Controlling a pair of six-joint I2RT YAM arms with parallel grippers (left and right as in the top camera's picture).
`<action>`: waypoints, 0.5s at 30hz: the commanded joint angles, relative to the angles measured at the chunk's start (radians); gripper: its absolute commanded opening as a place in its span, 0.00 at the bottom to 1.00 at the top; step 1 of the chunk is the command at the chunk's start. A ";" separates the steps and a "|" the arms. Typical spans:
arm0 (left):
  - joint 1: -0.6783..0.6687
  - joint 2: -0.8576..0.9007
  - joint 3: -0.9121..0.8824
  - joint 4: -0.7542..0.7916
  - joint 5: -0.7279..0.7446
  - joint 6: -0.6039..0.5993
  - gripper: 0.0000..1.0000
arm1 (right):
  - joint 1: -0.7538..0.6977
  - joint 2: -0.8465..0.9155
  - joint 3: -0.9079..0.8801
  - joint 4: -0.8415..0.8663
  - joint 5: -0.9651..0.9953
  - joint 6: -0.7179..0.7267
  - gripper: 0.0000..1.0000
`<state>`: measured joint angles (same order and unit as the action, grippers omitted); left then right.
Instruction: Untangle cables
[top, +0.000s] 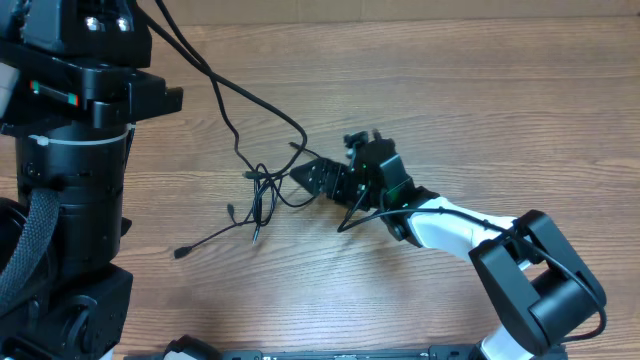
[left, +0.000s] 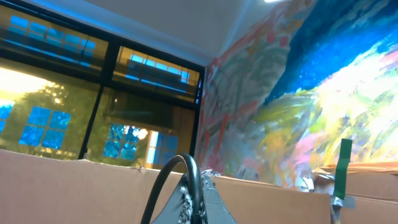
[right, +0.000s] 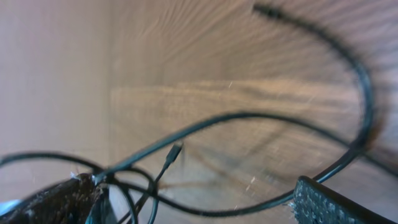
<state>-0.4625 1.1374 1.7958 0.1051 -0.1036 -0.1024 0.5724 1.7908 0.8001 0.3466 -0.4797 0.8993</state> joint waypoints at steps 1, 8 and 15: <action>0.004 -0.010 0.014 0.007 -0.047 -0.010 0.04 | 0.010 -0.001 -0.002 -0.002 -0.092 -0.013 1.00; 0.004 -0.010 0.014 -0.013 -0.072 -0.011 0.04 | 0.003 -0.001 -0.002 -0.034 -0.189 -0.014 1.00; 0.004 -0.010 0.014 -0.026 -0.072 -0.046 0.04 | 0.048 0.000 -0.002 -0.067 -0.091 -0.014 1.00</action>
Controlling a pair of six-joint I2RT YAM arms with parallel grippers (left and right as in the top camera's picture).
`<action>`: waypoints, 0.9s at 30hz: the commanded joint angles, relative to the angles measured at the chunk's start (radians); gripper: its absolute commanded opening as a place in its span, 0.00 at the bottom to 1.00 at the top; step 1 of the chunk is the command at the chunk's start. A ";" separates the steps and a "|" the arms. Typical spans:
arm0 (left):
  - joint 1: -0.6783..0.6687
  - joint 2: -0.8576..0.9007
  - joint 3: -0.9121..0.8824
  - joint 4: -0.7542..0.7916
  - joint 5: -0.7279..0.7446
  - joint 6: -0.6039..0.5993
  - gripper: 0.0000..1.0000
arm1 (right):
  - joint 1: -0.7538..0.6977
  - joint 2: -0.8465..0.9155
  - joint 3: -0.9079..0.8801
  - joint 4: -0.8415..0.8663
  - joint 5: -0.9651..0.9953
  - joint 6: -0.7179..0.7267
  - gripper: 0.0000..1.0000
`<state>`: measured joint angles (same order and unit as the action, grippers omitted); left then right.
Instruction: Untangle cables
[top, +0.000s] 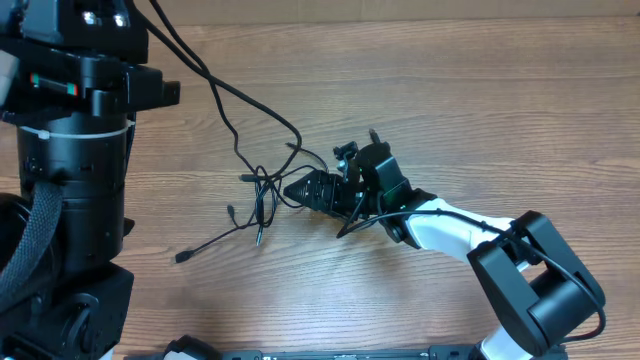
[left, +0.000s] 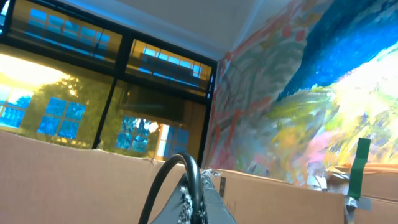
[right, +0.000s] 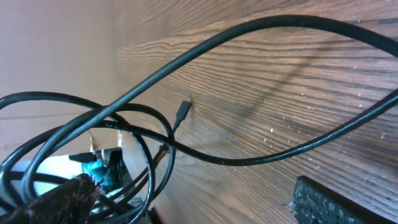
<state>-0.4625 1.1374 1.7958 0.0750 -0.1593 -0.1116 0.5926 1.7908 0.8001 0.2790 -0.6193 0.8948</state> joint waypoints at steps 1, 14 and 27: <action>0.004 -0.010 0.014 0.004 -0.016 -0.049 0.04 | 0.039 -0.001 -0.002 0.003 0.070 -0.009 1.00; 0.004 -0.010 0.014 -0.012 -0.016 -0.104 0.04 | 0.198 0.000 -0.002 0.086 0.386 0.011 1.00; 0.004 -0.006 0.014 -0.022 -0.016 -0.114 0.04 | 0.250 0.153 0.103 0.127 0.484 -0.011 0.99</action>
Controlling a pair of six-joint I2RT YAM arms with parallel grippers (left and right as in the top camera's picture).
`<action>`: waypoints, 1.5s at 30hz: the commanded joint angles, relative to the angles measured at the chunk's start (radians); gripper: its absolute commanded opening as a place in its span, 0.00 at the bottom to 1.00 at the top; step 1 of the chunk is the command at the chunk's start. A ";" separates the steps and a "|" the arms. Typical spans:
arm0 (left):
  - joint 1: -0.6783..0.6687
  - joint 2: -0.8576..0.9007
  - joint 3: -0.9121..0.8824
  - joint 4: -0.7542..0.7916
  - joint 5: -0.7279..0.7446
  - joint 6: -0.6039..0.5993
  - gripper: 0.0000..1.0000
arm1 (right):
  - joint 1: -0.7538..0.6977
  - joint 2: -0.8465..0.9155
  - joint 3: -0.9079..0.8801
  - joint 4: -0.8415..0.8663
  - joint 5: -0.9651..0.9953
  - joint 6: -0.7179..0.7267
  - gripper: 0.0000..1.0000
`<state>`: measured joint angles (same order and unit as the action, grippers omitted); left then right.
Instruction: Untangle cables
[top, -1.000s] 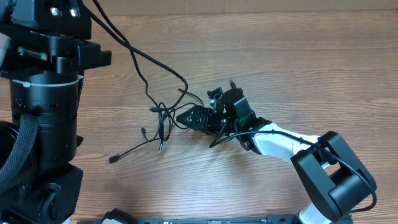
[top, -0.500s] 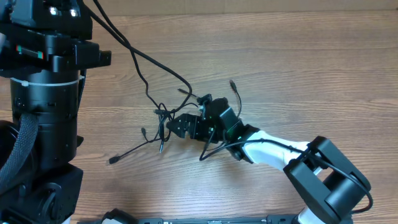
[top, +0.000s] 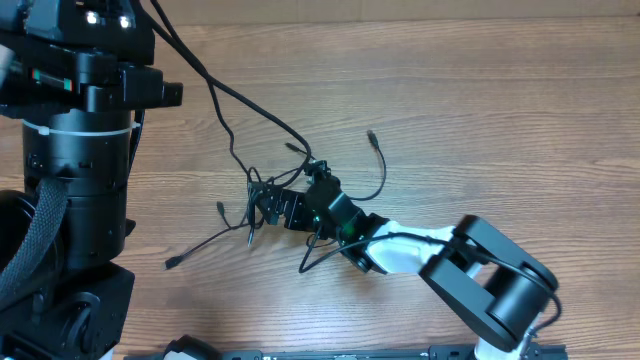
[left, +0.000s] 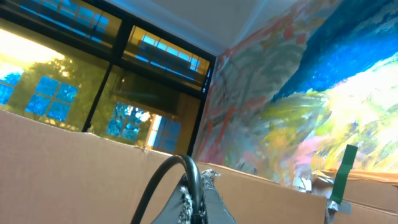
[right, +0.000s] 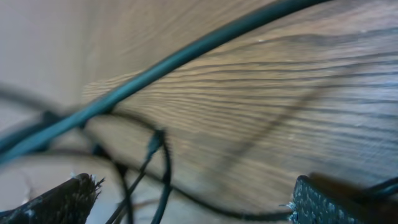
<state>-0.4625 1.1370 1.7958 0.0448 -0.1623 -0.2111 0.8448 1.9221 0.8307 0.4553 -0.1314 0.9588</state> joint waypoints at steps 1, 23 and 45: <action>0.004 -0.006 0.014 0.008 -0.013 -0.014 0.04 | -0.002 0.022 0.098 -0.082 -0.004 -0.117 0.98; 0.004 -0.028 0.015 0.167 -0.092 -0.043 0.04 | -0.138 0.022 0.265 -0.506 0.166 -0.249 0.59; 0.004 -0.010 0.014 -0.306 -0.481 0.137 0.04 | -0.201 0.021 0.265 -0.566 0.179 -0.224 0.69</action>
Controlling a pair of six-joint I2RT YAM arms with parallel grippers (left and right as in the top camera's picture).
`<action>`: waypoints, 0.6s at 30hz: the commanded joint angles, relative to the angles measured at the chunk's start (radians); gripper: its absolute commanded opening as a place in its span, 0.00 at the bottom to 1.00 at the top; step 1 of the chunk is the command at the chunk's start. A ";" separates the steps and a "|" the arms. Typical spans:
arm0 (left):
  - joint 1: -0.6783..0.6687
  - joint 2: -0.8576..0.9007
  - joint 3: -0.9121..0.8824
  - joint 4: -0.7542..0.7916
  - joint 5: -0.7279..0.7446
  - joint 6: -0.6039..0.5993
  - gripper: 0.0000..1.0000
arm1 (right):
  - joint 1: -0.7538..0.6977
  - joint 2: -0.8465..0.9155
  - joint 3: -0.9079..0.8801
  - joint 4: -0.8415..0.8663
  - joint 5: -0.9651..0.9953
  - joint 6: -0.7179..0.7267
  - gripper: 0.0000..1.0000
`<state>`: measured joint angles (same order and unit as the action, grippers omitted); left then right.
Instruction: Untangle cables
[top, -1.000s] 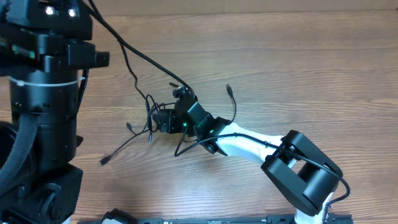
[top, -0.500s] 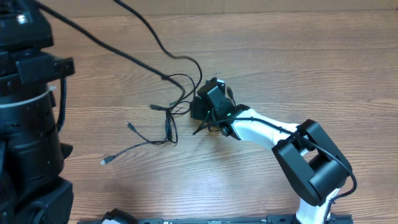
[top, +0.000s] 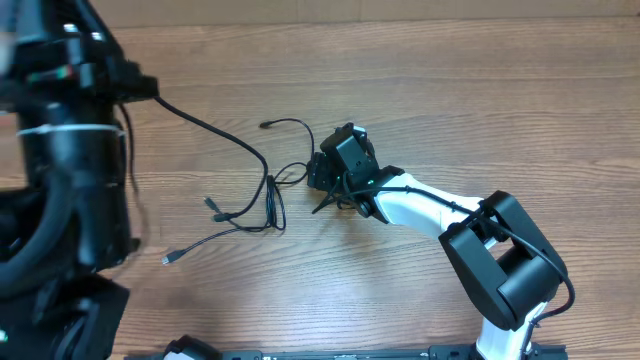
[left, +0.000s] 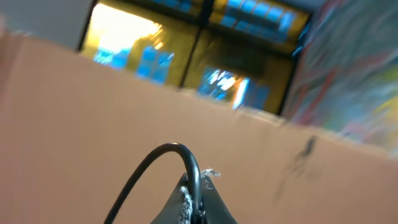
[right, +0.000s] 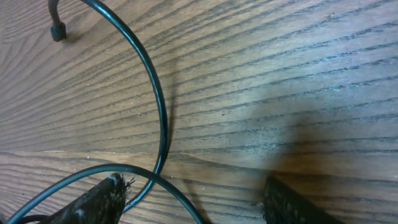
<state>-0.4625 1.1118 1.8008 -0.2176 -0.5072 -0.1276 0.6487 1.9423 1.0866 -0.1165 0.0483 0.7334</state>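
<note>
Thin black cables (top: 268, 197) lie in a loose bundle at the middle of the wooden table (top: 500, 100), with plug ends (top: 168, 259) spread to the left. One cable (top: 205, 130) runs up and left to my left gripper (left: 199, 182), which is shut on it, lifted off the table. My right gripper (top: 318, 178) sits low at the bundle's right edge. In the right wrist view it (right: 194, 185) is open, with a cable loop (right: 158, 112) crossing between its fingers, close to the left finger (right: 102, 196).
The left arm's black bulk (top: 70, 170) fills the left edge of the overhead view. The right arm's white link (top: 430, 205) stretches in from the lower right. A cardboard wall (left: 93, 112) fills the left wrist view.
My right gripper has moved from inside the tangle to its upper right edge. The left arm has shifted, its view now on cardboard. The bundle lies looser, one plug end now at upper middle.
My left gripper stayed shut on one cable throughout. My right gripper stood open just right of the tangle, then closer against it, then down in its middle. Now it is at the right edge and the cables are more spread out.
</note>
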 joint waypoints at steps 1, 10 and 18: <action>0.005 0.024 0.010 -0.060 -0.161 0.054 0.04 | -0.005 0.000 0.009 0.006 -0.001 0.002 0.69; 0.098 0.111 0.010 -0.176 -0.155 0.031 0.04 | -0.015 -0.048 0.009 -0.024 0.000 -0.011 0.70; 0.312 0.183 0.009 -0.394 0.093 -0.157 0.04 | -0.057 -0.068 0.009 -0.068 -0.046 -0.032 0.73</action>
<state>-0.2291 1.2690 1.8008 -0.5663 -0.5472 -0.1692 0.6094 1.9102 1.0866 -0.1787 0.0383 0.7166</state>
